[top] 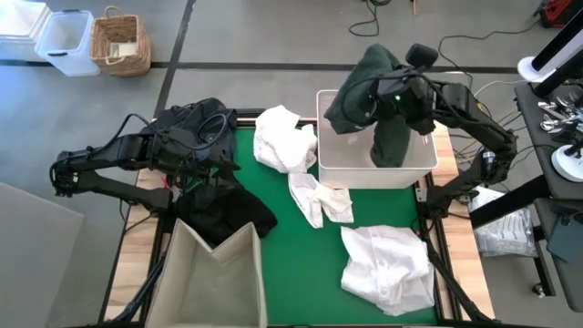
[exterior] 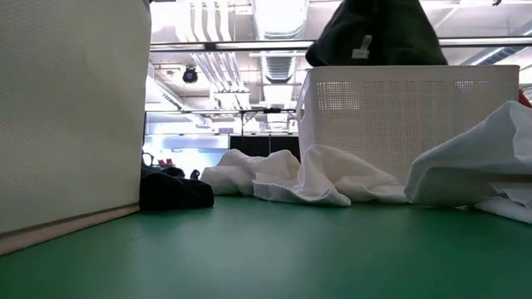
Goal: Sort clothes
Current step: Put the green polo shirt into the top right white bin
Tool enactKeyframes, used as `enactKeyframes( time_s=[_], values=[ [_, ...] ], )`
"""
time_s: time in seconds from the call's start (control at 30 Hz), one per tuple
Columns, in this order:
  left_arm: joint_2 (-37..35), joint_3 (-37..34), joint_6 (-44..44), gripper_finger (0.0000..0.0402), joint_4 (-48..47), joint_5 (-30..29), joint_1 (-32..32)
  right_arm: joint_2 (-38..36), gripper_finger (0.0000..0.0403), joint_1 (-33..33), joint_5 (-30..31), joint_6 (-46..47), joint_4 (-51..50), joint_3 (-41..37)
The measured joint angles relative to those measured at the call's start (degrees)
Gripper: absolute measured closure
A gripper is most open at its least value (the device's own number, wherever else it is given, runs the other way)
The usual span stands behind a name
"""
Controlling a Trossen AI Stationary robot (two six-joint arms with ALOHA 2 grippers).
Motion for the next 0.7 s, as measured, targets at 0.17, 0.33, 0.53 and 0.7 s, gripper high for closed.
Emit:
enactKeyframes(
  time_s=[0.17,0.33,0.53,0.7],
  values=[
    [0.00,0.00,-0.02,0.0188,-0.01,0.01,0.00,0.00,0.0390,0.00,0.00,3.40,-2.66,0.00],
    [0.00,0.00,-0.02,0.0188,-0.01,0.01,-0.02,-0.06,0.0390,-0.15,-0.02,5.83,-5.52,0.00],
    [0.00,0.00,-0.06,0.0188,-0.01,0.03,0.00,-0.16,0.0390,-2.26,-1.70,12.97,-11.37,0.00],
    [0.00,0.00,-0.24,0.0188,-0.01,0.03,0.00,-0.17,0.0390,-4.71,-7.65,20.09,-15.66,0.00]
  ],
)
